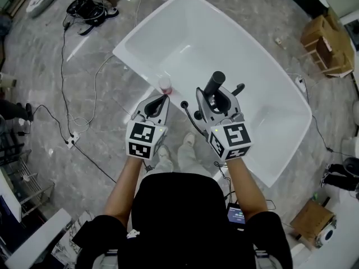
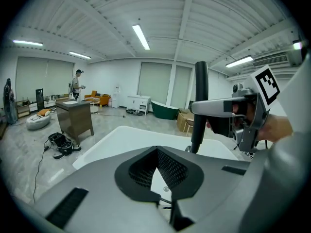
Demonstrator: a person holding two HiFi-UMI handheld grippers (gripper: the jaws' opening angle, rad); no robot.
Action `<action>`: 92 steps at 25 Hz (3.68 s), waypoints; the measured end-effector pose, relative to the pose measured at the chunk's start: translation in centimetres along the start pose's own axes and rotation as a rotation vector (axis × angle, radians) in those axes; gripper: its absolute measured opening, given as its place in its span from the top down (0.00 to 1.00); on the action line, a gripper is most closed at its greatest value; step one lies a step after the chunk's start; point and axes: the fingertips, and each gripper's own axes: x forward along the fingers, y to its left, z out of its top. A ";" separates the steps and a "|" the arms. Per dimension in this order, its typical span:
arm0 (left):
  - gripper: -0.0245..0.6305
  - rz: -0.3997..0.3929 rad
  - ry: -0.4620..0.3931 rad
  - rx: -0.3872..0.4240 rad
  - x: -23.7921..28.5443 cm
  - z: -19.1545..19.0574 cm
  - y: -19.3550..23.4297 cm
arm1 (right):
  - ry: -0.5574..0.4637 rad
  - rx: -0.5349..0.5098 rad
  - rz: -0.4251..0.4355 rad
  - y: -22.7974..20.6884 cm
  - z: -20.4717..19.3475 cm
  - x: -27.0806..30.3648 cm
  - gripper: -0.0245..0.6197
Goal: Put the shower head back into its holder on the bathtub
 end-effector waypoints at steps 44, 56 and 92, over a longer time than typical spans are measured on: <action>0.94 0.071 -0.174 -0.020 -6.7 7.0 2.1 | -0.099 -0.049 0.054 4.9 6.4 0.4 0.74; 0.94 0.101 -0.099 -0.066 -4.2 1.8 3.8 | 0.039 -0.021 0.046 3.8 -0.7 3.1 0.74; 0.94 0.059 0.082 -0.122 5.1 -13.5 5.3 | 0.342 0.043 0.018 0.6 -20.4 9.8 0.74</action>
